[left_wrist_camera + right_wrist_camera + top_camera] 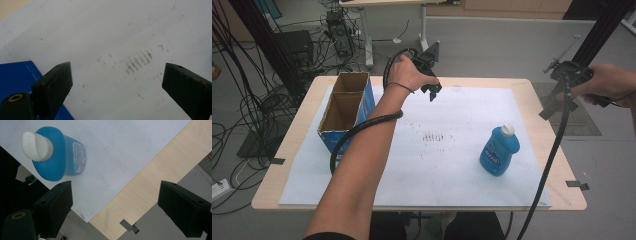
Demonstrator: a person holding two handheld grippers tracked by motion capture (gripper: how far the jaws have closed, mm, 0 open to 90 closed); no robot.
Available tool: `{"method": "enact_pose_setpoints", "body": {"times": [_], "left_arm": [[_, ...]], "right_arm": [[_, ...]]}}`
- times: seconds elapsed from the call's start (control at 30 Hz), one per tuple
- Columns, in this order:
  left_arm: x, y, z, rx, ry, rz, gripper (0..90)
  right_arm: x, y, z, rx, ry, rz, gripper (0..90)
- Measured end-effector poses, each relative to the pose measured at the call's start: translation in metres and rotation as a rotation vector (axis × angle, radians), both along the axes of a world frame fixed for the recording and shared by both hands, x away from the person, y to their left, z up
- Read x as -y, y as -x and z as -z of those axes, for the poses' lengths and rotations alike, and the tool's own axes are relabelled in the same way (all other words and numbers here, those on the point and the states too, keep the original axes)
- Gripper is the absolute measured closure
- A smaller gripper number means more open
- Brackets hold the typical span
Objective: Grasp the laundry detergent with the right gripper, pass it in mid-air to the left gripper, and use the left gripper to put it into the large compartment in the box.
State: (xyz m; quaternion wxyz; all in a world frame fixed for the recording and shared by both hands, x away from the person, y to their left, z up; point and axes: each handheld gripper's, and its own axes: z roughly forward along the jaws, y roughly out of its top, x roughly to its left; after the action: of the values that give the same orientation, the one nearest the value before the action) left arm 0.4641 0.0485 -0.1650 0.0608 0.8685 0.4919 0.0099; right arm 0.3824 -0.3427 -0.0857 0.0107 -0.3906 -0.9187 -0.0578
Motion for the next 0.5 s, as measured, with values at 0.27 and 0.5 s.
{"method": "enact_pose_setpoints", "body": {"times": [0.27,0.5], "left_arm": [[-0.0034,0.0007,0.002,0.002,0.01,-0.008,9.6],[-0.002,0.0019,0.0061,-0.009,0.0,-0.003,9.6]], "right_arm": [[-0.0012,0.0003,-0.0011,0.0,0.007,-0.003,12.5],[0.0016,0.003,-0.0017,-0.001,0.002,0.0,12.5]]}}
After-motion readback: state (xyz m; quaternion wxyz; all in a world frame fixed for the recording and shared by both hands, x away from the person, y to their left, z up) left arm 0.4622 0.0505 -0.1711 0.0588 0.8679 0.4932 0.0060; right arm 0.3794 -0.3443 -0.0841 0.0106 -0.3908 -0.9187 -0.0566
